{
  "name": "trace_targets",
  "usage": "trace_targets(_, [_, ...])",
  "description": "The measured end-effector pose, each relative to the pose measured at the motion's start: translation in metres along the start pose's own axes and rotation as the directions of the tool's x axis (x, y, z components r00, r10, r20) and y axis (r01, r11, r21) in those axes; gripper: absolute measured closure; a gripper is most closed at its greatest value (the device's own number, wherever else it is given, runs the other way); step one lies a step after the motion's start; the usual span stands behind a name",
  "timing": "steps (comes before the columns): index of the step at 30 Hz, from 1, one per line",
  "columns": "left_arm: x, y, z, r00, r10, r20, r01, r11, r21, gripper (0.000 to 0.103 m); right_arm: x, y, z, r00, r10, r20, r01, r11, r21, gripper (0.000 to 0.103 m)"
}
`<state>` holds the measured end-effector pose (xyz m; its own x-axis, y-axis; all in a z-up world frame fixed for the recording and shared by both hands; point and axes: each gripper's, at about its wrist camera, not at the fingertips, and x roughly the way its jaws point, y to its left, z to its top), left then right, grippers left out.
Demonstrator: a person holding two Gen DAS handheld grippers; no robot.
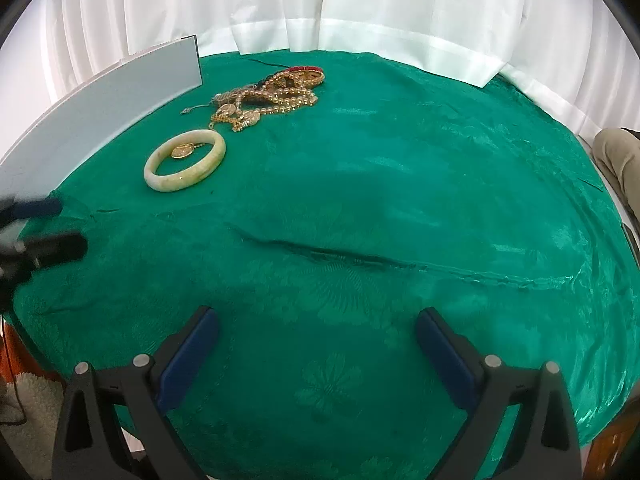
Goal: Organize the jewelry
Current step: 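Move the left tool to the pale jade bangle and grasp its rim, then lift the jade bangle with the left tool while the right tool grasps a gold chain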
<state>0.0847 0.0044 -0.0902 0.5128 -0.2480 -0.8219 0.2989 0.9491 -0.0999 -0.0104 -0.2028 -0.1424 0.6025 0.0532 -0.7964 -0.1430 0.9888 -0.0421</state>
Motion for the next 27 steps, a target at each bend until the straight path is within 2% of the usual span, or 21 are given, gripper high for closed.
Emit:
trace_targets(3, [0.019,-0.005,0.028,0.997,-0.076,-0.003,0.076,0.997,0.03,0.001,-0.001,0.0,-0.001,1.0,0.001,0.003,-0.001,1.0,0.001,0.001])
trace_targets(6, [0.051,-0.003,0.047,0.998,-0.062,-0.034,0.063,0.998,0.026,0.001,0.0,0.001,-0.001,1.0,-0.001,0.005,0.001,1.0,0.003,0.001])
trace_targets(8, [0.073,0.0,0.053,0.996,-0.042,-0.08,0.044,0.999,0.021,0.001,0.0,0.001,-0.001,1.0,-0.001,0.003,0.001,1.0,0.002,0.001])
trace_targets(12, [0.086,-0.014,0.055,0.997,0.024,-0.07,-0.016,0.993,0.113,0.001,0.0,0.001,-0.001,1.0,0.001,0.005,-0.001,1.0,0.001,0.001])
trace_targets(14, [0.086,-0.016,0.054,0.998,0.036,-0.051,-0.03,0.992,0.123,0.009,0.0,0.001,-0.001,1.0,0.002,0.005,-0.002,1.0,0.0,0.001])
trace_targets(15, [0.082,-0.015,0.054,0.999,0.034,-0.032,-0.029,0.992,0.12,0.02,-0.001,0.001,-0.002,1.0,0.002,0.005,-0.002,1.0,0.001,0.001])
trace_targets(19, [0.074,-0.005,0.053,0.999,0.016,-0.034,-0.013,0.998,0.069,0.021,-0.001,0.002,-0.002,1.0,0.004,0.008,-0.004,1.0,-0.002,0.001])
trace_targets(24, [0.036,0.015,0.046,1.0,0.005,0.023,-0.005,0.999,-0.034,0.021,-0.002,0.002,-0.002,1.0,0.016,-0.01,-0.016,1.0,-0.011,0.001])
trace_targets(27, [0.013,0.028,0.04,0.999,0.029,0.045,-0.026,0.998,-0.065,0.021,-0.003,-0.002,0.009,0.995,0.078,-0.057,-0.079,0.997,-0.015,0.001])
